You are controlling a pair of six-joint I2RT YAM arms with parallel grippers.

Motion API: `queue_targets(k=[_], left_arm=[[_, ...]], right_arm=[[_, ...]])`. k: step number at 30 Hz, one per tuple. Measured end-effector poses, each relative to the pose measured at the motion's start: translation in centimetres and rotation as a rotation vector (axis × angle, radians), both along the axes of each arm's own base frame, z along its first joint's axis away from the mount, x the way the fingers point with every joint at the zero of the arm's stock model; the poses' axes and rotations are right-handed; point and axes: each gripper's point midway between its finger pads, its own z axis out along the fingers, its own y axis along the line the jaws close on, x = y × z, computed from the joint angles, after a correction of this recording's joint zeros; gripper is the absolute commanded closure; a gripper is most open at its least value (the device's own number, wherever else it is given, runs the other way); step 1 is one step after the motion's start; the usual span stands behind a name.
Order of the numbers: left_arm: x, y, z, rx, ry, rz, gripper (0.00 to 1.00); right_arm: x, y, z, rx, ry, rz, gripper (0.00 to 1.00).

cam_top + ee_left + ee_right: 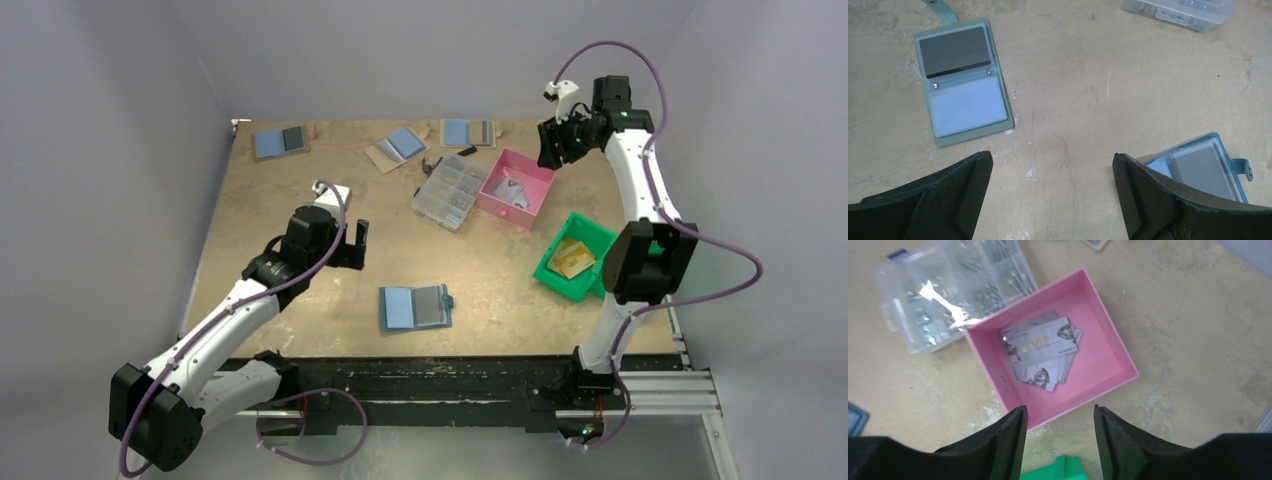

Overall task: Take the credit cards out of the card holder
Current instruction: Place the credit card in the storage box, then remove the credit card from the card holder.

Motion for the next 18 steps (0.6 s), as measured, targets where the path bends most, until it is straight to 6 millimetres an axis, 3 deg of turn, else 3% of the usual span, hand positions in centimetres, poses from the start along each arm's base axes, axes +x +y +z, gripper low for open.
queue_targets(k=[6, 12, 14, 18], left_arm=[[-0.2, -0.5, 0.1, -0.023, 0.007, -0.023, 0.02], [-0.5, -2.1, 0.4, -0.118, 0.025, -0.063, 0.02], [-0.7, -3.0, 0.7, -0.173, 0.032, -0.080, 0.02], [-1.7, -5.2, 1.0, -0.327, 0.052, -0.129, 0.02]], right_arm=[[-4.6, 2.1, 4.0, 0.080, -0.099, 0.079, 0.35], [-10.3, 4.6, 4.2, 0.182, -0.137, 0.181, 0.19], [-12.0, 5.4, 4.2, 0.214, -0.155, 0.221, 0.04], [-14.8, 7.0, 5.0, 0.275, -0.214, 0.310, 0.01]])
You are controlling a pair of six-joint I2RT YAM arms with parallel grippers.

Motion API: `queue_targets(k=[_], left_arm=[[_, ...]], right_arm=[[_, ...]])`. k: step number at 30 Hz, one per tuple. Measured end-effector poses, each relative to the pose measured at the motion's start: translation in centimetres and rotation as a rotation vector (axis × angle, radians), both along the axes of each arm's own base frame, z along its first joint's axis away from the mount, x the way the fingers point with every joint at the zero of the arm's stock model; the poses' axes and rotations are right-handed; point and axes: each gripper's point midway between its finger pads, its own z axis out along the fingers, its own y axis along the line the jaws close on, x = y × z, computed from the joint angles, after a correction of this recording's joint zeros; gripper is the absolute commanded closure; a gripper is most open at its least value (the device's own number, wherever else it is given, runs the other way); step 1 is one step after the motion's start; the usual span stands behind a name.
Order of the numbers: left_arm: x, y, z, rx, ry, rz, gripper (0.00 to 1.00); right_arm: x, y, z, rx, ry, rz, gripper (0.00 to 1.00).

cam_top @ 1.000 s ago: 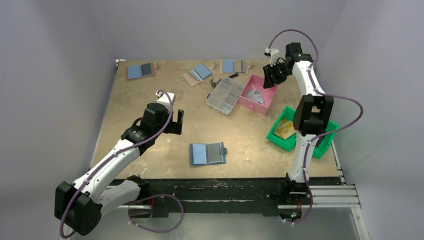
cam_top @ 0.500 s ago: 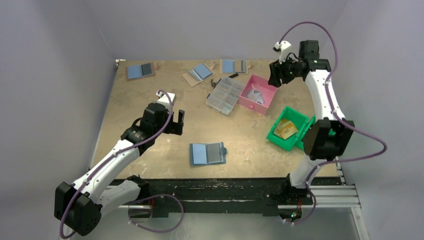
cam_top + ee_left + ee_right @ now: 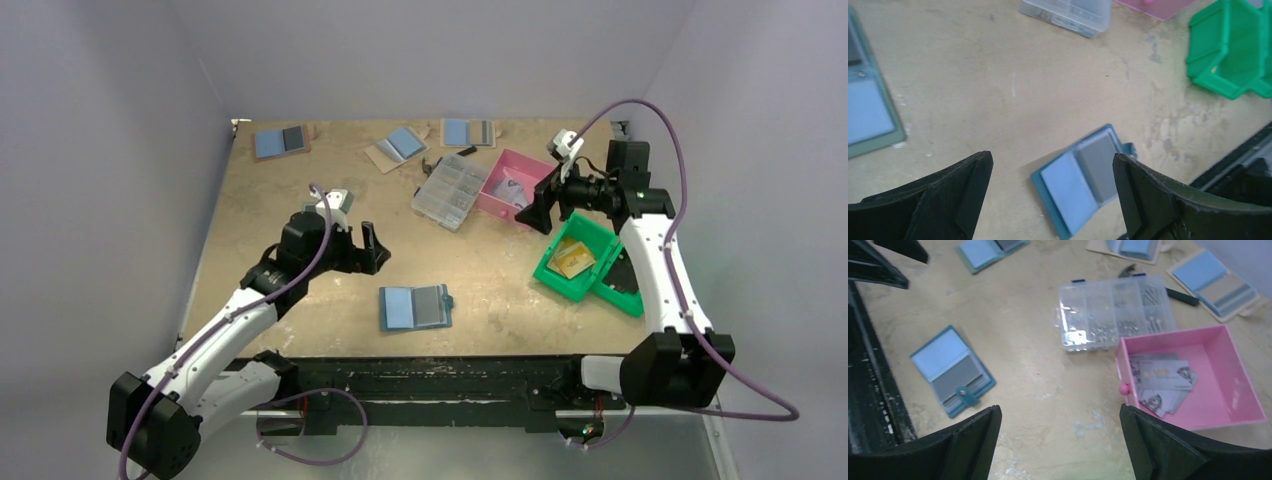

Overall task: Take the credit cards out of the card holder
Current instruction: Remove the credit card from the card holder.

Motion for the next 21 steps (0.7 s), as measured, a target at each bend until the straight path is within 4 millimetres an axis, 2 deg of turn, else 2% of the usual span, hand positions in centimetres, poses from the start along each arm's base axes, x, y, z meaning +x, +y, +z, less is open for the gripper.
queue_targets(k=[3, 5, 11, 15, 21], left_arm=[[-1.1, -1.5, -0.2, -0.121, 0.036, -0.030, 0.04], [-1.6, -2.5, -0.2, -0.197, 0.060, -0.048, 0.08], [-3.2, -5.1, -0.2, -0.366, 0.136, -0.095, 0.18], [-5.3, -7.7, -1.0, -0.354, 0.185, -0.157, 0.20], [-6.9, -9.7, -4.2, -0.194, 0.283, -0.129, 0.30]], right_arm=[[-2.1, 1.5, 0.5, 0.067, -0.029, 0.087, 0.01], [-3.1, 2.3, 0.4, 0.113, -0.025, 0.139, 0.01], [-4.9, 3.7, -1.8, 0.197, 0.017, 0.218, 0.01], [-5.7, 4.5, -3.0, 0.201, 0.024, 0.243, 0.05], [-6.5, 6.4, -3.9, 0.206, 0.025, 0.296, 0.14]])
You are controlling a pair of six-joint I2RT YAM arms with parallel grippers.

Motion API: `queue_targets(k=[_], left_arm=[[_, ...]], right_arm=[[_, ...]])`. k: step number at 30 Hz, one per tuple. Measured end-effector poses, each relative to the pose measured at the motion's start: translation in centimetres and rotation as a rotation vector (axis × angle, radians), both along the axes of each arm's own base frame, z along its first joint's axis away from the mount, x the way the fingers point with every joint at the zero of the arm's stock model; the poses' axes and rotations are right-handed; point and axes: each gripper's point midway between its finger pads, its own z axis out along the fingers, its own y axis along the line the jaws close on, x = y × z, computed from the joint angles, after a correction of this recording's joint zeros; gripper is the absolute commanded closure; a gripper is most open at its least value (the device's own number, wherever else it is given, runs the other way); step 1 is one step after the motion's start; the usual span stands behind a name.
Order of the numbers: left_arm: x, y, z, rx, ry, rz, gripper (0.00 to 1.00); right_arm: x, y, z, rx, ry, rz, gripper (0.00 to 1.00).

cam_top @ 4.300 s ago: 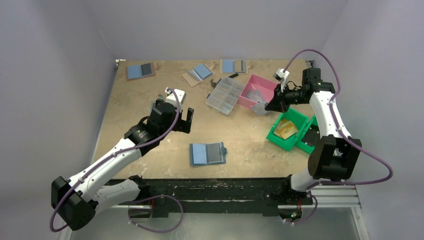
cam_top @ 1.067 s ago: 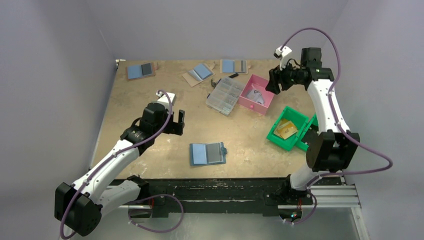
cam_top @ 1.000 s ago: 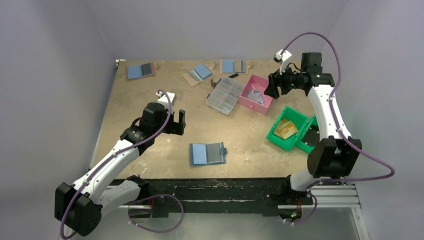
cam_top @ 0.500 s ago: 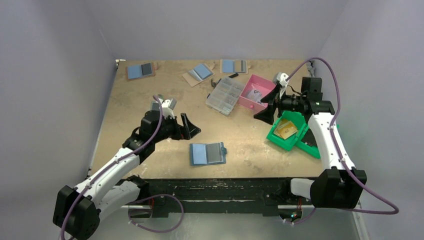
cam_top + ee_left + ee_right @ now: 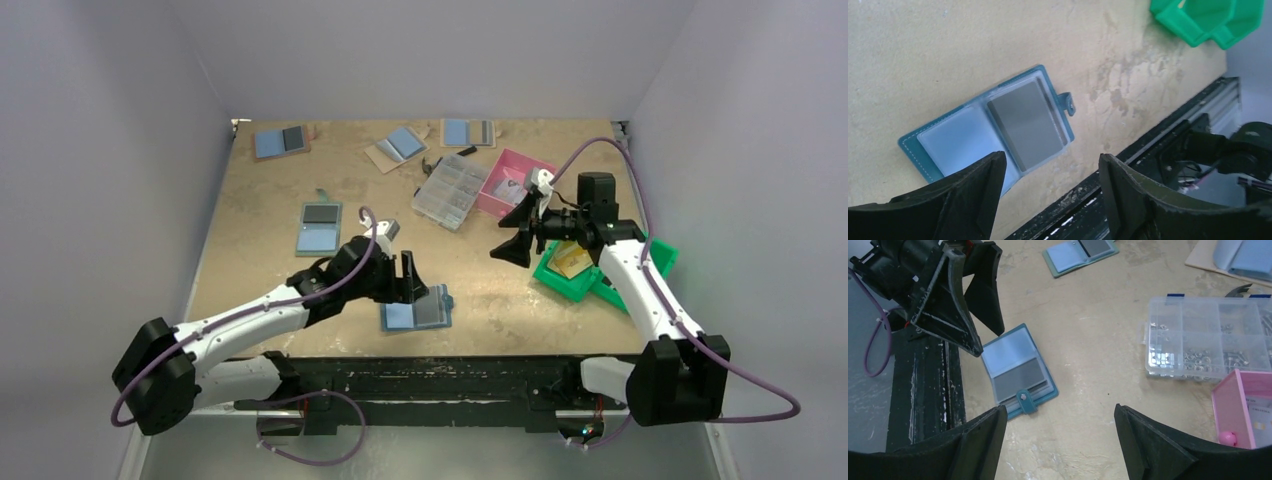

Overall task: Take the credit cards out of the card holder
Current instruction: Remove the credit card from the card holder.

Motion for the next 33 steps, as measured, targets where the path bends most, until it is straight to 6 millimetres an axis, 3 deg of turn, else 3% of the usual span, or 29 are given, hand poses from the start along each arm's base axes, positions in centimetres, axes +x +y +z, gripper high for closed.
queue_targets(k=[12, 23, 33], left_arm=[[-1.8, -3.2, -3.7, 0.311, 0.049, 0.072, 0.36], [-1.6, -5.3, -6.2, 0.580, 0.038, 0.142, 0.32], [-2.0, -4.1, -8.0, 0.702, 0.035, 0.147, 0.39]], right_arm=[[-0.1, 2.3, -1.6, -0.028, 0.019, 0.029, 0.19], [0.3, 2.2, -2.2, -0.046, 0.020, 0.011, 0.19], [0.3, 2.3, -2.2, -0.047, 0.020, 0.013, 0.19]])
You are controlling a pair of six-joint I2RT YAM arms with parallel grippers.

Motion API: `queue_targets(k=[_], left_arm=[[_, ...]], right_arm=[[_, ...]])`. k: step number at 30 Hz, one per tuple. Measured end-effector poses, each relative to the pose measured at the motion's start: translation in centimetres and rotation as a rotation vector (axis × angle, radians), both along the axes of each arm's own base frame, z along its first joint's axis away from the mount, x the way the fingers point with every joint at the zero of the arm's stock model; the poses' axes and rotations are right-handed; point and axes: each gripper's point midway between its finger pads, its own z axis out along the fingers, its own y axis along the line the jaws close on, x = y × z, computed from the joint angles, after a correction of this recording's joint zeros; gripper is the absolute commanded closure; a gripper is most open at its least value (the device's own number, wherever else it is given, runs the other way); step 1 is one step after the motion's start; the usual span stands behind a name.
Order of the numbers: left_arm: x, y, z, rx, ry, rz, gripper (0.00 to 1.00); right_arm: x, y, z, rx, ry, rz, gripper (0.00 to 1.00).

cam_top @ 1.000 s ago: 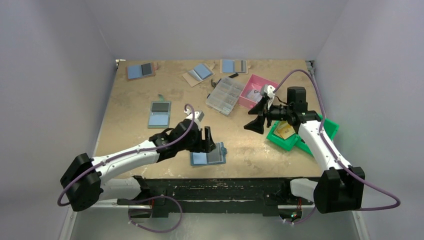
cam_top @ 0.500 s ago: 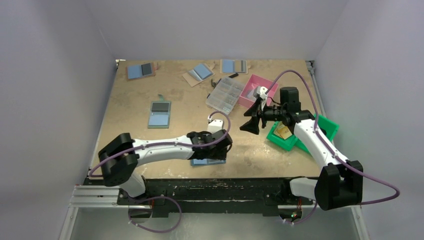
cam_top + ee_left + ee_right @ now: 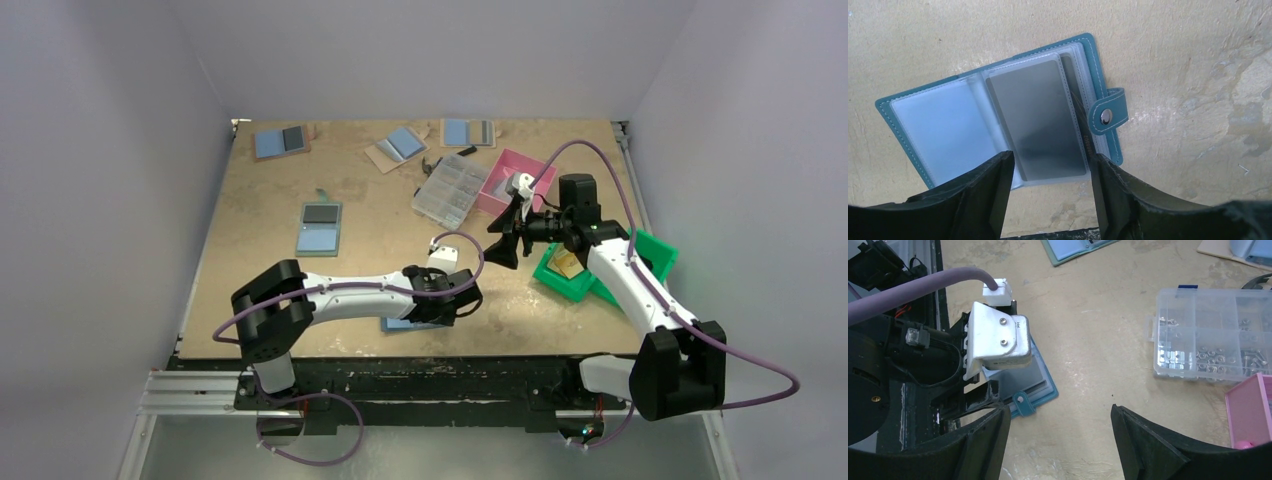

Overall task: Take the credit cards out of the card holder
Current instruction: Remove the credit card from the card holder.

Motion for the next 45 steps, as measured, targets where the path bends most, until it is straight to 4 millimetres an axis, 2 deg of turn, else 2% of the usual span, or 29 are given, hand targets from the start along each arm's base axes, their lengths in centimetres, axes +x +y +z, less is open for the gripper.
queue_targets(k=[23, 38, 45], left_arm=[[0.6, 0.4, -0.7, 0.036, -0.027, 0.033, 0.36], [0.7, 0.8, -0.7, 0.016, -0.036, 0.084, 0.40], [0.7, 3.4, -0.4, -0.017, -0.030, 0.113, 0.41]], right_arm=[[0.0, 0.0, 0.0, 0.000, 0.000, 0.000, 0.19], [0.0, 0.0, 0.0, 0.000, -0.001, 0.001, 0.19], [0.0, 0.0, 0.0, 0.000, 0.000, 0.001, 0.19]])
